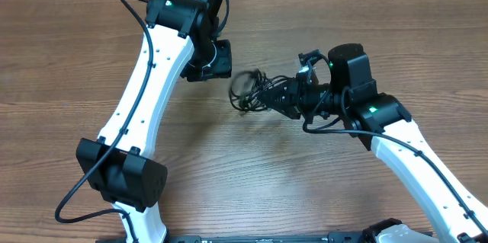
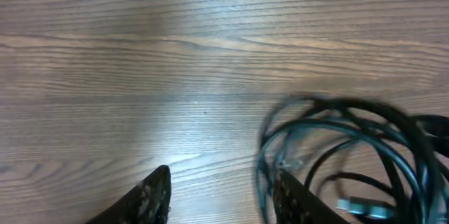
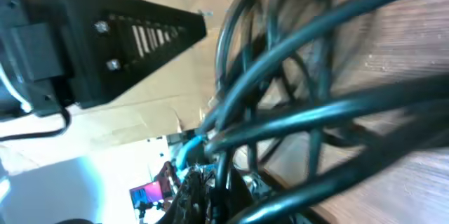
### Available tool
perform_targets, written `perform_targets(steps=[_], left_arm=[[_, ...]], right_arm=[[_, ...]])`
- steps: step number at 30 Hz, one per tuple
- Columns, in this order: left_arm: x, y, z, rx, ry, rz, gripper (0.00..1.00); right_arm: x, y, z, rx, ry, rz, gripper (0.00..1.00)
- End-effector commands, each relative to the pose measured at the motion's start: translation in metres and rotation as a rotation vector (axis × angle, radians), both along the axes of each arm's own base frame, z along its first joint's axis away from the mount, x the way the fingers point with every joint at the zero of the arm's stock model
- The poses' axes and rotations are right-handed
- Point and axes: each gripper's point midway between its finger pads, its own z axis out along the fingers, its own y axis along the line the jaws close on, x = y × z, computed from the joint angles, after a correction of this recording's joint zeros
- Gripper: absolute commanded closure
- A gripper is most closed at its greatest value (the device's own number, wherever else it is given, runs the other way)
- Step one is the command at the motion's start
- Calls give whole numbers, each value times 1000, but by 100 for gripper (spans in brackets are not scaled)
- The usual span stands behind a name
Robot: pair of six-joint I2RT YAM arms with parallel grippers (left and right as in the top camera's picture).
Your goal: Untangle cables
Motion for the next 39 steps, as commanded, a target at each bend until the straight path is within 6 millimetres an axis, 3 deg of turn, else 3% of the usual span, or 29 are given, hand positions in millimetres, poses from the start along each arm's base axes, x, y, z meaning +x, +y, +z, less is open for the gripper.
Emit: perform_targets(steps=[1, 9, 13, 17, 19, 21, 23, 25, 26, 28, 31, 34, 36, 39], left_arm=[[1, 4, -6, 9, 14, -9, 48], [1, 0, -6, -9, 17, -15, 47], [-4, -22, 0, -139, 37, -77, 47], [-15, -54, 14, -340, 59, -198, 44], [-17, -60, 18, -379, 65, -208, 44], [-18, -58, 17, -371, 68, -207, 44], [-18, -54, 15, -346, 71, -202, 43], [-19, -50, 12, -315, 73, -196, 42], [-18, -47, 11, -300, 72, -194, 41], [-16, -44, 9, -277, 65, -189, 39], [-15, -43, 8, -268, 63, -175, 38], [-16, -42, 8, -267, 67, -174, 38], [-17, -42, 8, -266, 71, -174, 38], [-17, -42, 8, -266, 70, -174, 37]], right_arm=[[13, -5, 34, -53, -130, -17, 96], [16, -37, 29, -312, -160, -90, 96], [8, -23, 41, -242, -241, 27, 96], [-7, 6, 89, 16, -372, 198, 96], [-3, 9, 98, 44, -375, 180, 96], [11, -3, 78, -70, -339, 81, 96], [27, -33, 38, -291, -229, -95, 96], [30, -68, 1, -466, -40, -286, 96], [27, -69, -4, -467, 16, -307, 96], [19, -48, 3, -354, 58, -231, 96], [8, -6, 46, -82, 1, -25, 96], [6, 8, 74, 34, -114, 74, 96], [18, 2, 65, -37, -168, 28, 96], [35, -36, 13, -296, -24, -209, 96]])
